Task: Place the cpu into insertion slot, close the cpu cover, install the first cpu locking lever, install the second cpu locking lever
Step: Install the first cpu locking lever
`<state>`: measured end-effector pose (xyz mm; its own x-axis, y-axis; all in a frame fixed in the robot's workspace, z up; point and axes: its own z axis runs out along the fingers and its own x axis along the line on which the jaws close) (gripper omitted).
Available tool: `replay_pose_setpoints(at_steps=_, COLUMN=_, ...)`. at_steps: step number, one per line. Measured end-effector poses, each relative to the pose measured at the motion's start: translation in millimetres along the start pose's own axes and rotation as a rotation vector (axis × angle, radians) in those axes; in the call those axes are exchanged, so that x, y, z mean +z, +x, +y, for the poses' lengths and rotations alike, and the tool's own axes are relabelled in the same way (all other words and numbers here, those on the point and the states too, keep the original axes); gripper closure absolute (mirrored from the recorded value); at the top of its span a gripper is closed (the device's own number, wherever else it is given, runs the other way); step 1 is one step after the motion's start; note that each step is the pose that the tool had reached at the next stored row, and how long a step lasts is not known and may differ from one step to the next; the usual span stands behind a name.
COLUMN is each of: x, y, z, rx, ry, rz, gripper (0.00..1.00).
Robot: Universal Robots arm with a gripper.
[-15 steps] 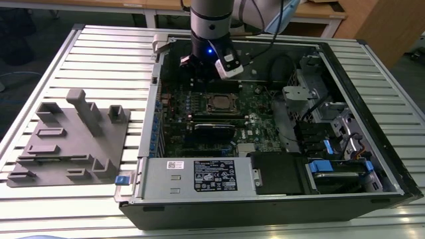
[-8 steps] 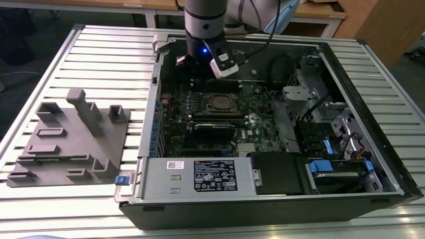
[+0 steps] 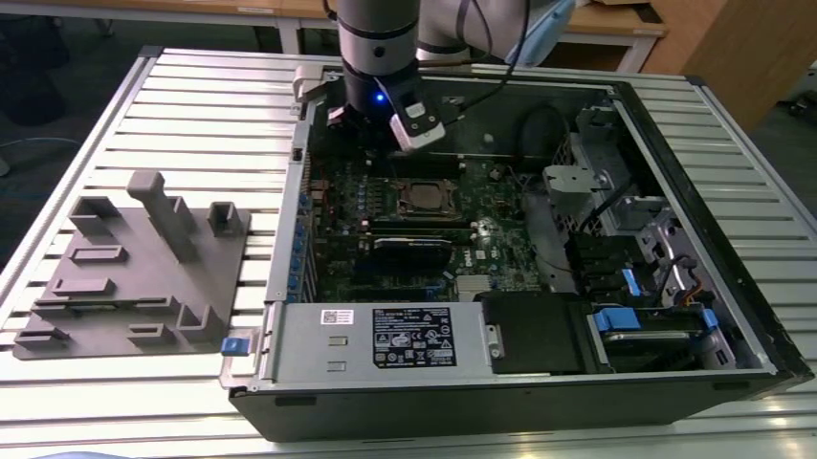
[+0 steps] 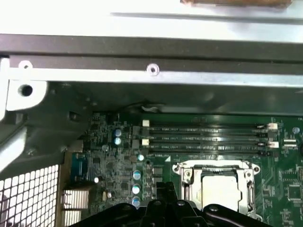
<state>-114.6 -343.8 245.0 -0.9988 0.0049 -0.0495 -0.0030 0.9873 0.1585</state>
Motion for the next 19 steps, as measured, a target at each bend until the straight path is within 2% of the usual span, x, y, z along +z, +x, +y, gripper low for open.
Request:
replay_pose_setpoints(at_steps=1, x=0.0, y=0.5, z=-0.1, rx=0.001, ry=-0.0124, rz=-0.0002, gripper=0.9)
replay_pose_setpoints(at_steps=2, x=-0.1, y=1.1, z=-0.1, rx=0.001, ry=-0.0157, rz=-0.0008, gripper=0.9)
replay_pose_setpoints(at_steps=6, x=-0.3, y=6.3, z=-0.1, rx=0.0, ry=-0.0169, rz=-0.0059, gripper=0.9)
replay_pose_setpoints(at_steps=7, x=-0.3, y=7.3, z=-0.1, rx=0.0, ry=-0.0221, rz=-0.0072, gripper=0.9)
replay_pose_setpoints(at_steps=8, x=-0.3, y=7.9, z=-0.1, rx=0.001, ry=-0.0363, rz=-0.008, gripper=0.9)
replay_pose_setpoints(at_steps=11, x=-0.3, y=9.2, z=-0.1, rx=0.003, ry=-0.0885, rz=-0.0094, gripper=0.9)
replay_pose_setpoints(at_steps=12, x=-0.4, y=9.4, z=-0.1, rx=0.004, ry=-0.1026, rz=-0.0095, gripper=0.9)
replay_pose_setpoints(at_steps=13, x=-0.4, y=9.4, z=-0.1, rx=0.004, ry=-0.1102, rz=-0.0095, gripper=0.9)
replay_pose_setpoints(at_steps=14, x=-0.4, y=9.4, z=-0.1, rx=0.005, ry=-0.113, rz=-0.0095, gripper=0.9)
replay_pose_setpoints(at_steps=19, x=-0.2, y=7.0, z=-0.1, rx=0.005, ry=-0.1134, rz=-0.0095, gripper=0.9)
